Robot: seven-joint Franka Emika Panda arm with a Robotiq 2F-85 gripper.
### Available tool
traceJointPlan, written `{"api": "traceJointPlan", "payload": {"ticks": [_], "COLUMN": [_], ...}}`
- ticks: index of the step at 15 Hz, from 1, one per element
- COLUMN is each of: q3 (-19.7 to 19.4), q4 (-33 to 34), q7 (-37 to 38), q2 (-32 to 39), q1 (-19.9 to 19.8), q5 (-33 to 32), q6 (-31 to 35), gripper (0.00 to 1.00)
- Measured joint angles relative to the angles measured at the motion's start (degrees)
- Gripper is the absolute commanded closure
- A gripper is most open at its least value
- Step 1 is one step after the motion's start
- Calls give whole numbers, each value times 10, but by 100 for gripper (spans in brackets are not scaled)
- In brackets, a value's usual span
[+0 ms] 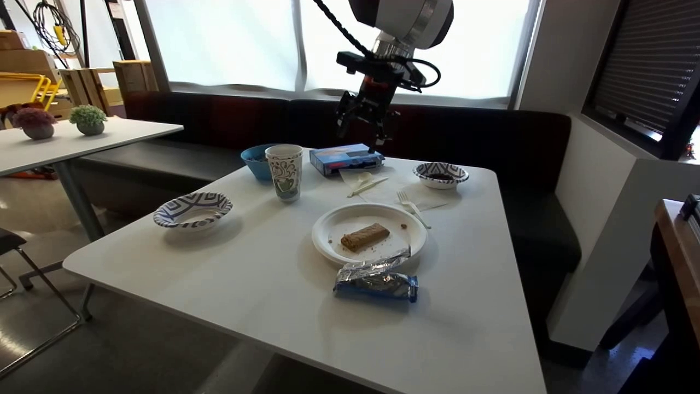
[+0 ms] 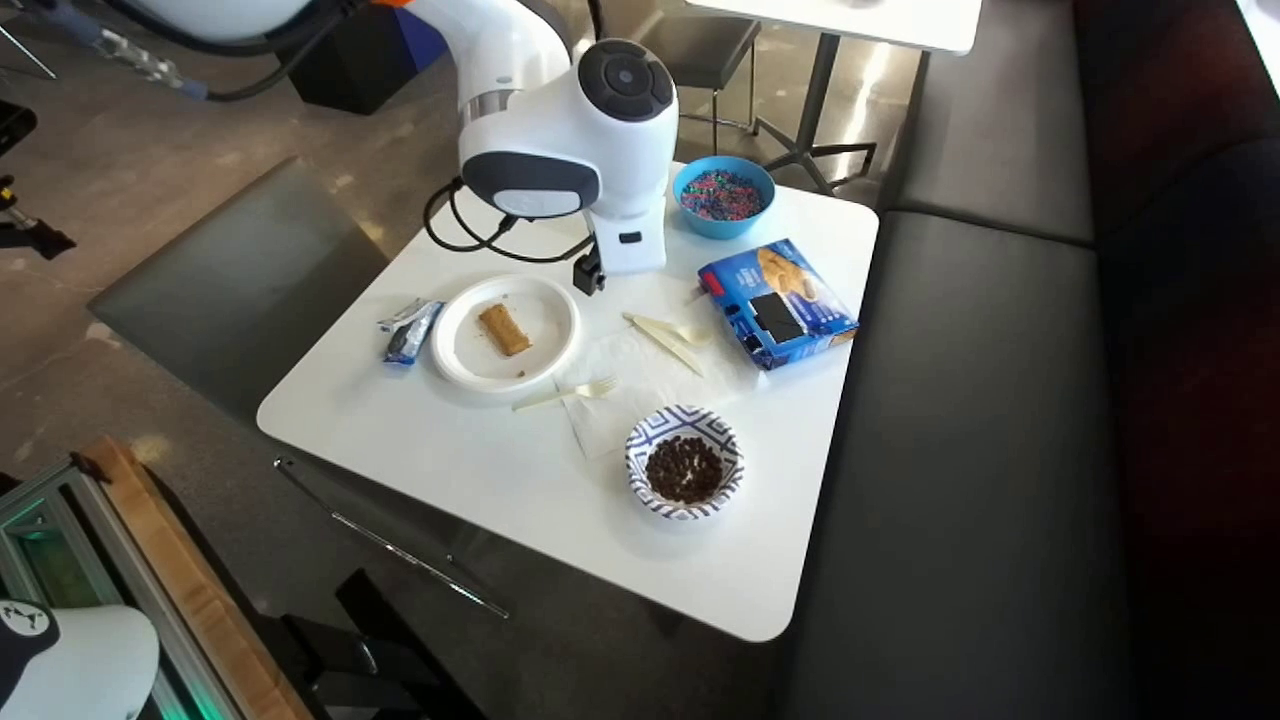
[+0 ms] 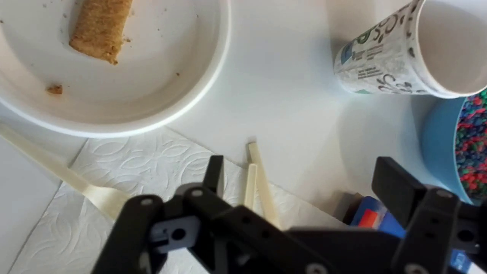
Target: Put one white knife on the white plate.
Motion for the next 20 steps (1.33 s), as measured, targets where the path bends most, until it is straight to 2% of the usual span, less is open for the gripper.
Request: {"api": "traceJointPlan", "payload": {"ticks": [3, 4, 5, 8, 11, 13, 17, 20], "q3": [-2, -4, -7, -17, -26, -30, -34, -37], "q4": [45, 61, 77, 120, 147, 156, 157, 156], "q7": [28, 39, 50, 81, 117, 140, 176, 196], "q2": [53, 71, 87, 130, 160, 172, 177, 177], "q1": [-2, -2, -2, -2, -2, -1, -1, -1], "q5": [0, -1, -1, -6, -29, -51, -93, -122], "q6": [2, 2, 2, 2, 2, 1, 1, -5], "gripper": [2, 7, 24, 49, 54, 49, 47, 52]}}
